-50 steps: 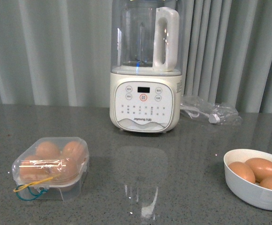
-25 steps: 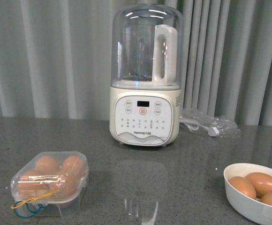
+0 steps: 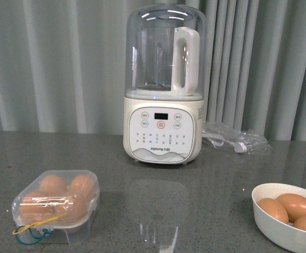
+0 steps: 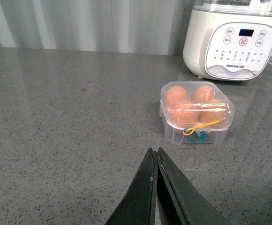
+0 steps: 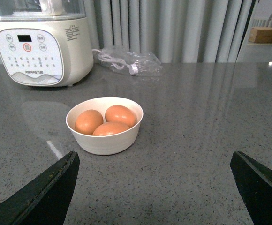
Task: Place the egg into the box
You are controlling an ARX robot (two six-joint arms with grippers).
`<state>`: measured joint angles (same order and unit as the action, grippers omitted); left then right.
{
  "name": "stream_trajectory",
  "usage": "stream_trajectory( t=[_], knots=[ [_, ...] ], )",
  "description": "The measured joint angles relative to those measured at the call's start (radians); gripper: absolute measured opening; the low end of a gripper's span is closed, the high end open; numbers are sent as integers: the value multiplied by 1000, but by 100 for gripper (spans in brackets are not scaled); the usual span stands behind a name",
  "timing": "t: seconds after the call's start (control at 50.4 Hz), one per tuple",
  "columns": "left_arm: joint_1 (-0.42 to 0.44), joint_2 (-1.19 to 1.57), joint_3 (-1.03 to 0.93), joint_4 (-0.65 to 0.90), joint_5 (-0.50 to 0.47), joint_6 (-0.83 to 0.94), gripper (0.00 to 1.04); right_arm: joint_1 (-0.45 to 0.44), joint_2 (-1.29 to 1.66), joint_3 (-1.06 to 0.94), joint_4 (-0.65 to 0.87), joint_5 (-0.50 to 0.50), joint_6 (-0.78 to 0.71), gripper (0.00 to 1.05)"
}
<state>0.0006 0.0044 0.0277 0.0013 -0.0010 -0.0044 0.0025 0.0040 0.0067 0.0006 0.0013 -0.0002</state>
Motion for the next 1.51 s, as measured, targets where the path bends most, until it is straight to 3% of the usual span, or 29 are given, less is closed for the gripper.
stream_trajectory(
  t=[0.079,0.119,0.377,0.457,0.655,1.509],
  knots=[
    [0,0,0,-1,0,0,4,0,0,0,0,0,0,98],
    [0,0,0,-1,0,0,9,0,0,0,0,0,0,98],
    [0,0,0,-1,0,0,49,0,0,0,0,0,0,98],
    [0,0,0,-1,0,0,68,0,0,0,0,0,0,98],
    [0,0,0,-1,0,1,100,0,0,0,0,0,0,98],
    [0,0,0,-1,0,0,98,0,0,0,0,0,0,98]
  ],
)
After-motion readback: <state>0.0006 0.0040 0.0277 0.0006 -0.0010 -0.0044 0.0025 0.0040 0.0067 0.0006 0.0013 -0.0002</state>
